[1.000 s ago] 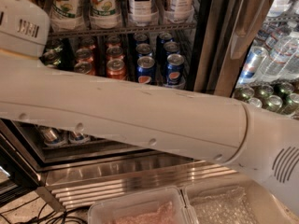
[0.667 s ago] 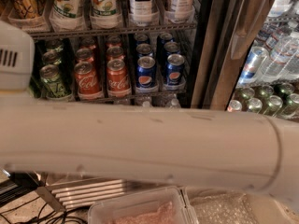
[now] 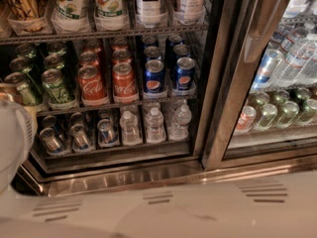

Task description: Pick orange can from top shelf of fridge

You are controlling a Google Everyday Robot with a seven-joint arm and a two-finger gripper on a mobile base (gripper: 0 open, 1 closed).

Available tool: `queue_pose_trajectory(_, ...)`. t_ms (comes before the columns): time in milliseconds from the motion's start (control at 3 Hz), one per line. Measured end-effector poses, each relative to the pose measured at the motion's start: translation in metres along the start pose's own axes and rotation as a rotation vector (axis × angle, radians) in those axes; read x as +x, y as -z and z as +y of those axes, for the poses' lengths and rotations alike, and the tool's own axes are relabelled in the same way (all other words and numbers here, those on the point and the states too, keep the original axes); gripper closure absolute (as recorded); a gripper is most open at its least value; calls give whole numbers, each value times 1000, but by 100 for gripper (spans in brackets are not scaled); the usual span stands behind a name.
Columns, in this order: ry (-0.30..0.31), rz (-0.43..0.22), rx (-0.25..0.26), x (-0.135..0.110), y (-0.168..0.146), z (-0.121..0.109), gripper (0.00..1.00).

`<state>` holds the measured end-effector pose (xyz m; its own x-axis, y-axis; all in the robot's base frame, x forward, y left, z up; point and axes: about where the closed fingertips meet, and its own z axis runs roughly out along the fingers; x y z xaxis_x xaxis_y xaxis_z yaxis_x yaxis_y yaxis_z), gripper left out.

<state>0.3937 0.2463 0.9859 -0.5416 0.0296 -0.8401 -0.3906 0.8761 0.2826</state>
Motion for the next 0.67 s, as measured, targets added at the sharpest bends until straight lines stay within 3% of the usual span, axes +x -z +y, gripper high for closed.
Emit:
queue_pose_trajectory(333,50,-6,-1,-2,6,5,100)
queue_pose_trajectory(667,62,-32,-34,-2,11,9,100)
